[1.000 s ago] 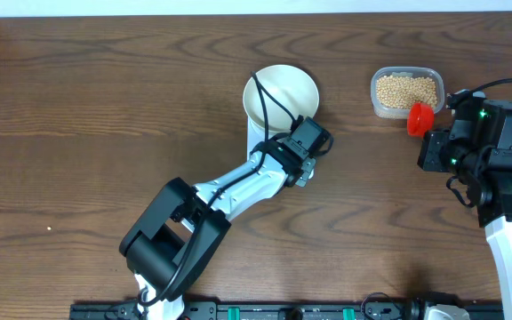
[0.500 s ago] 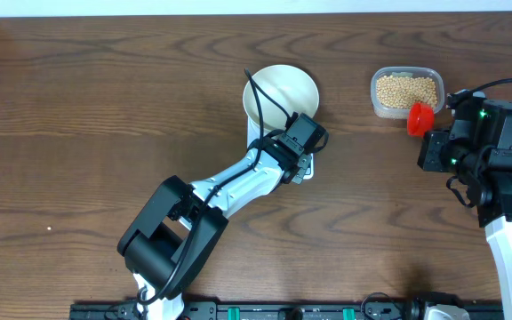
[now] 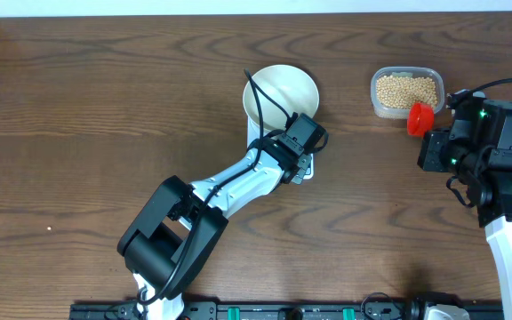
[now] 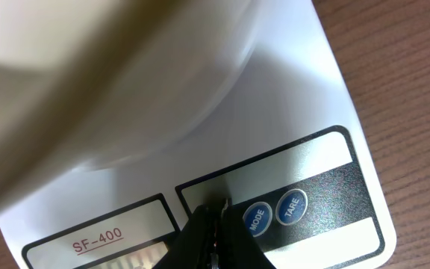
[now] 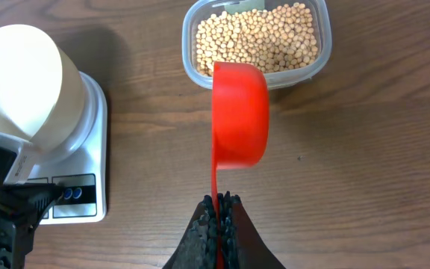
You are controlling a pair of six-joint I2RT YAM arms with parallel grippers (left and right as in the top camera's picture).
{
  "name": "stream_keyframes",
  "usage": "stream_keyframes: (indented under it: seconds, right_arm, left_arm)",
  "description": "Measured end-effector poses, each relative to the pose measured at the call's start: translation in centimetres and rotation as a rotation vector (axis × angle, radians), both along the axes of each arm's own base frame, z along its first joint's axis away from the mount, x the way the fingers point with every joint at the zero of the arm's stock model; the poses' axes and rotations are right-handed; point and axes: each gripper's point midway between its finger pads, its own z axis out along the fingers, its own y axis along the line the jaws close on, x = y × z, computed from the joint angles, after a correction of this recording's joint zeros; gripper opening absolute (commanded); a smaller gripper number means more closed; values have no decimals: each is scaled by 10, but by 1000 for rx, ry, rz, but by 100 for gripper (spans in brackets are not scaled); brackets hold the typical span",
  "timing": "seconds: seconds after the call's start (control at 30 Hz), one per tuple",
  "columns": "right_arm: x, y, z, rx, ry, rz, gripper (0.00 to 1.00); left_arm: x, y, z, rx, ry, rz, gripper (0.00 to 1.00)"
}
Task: Scoop item into bowl and weigh 50g on scale
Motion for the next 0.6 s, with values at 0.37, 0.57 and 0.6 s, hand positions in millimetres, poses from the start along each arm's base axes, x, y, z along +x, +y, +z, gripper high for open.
stream_keyframes:
  seconds: [0.37,0.57,0.6]
  right_arm:
    - [0,0,0,0,0,0,1]
    - [0,0,0,0,0,0,1]
    - [0,0,0,0,0,0,1]
  left_arm:
    - [-3,2,-1,9,13,0,7]
    - [-3,2,-1,10,14,-1,8]
    - [-3,2,-1,11,14,0,7]
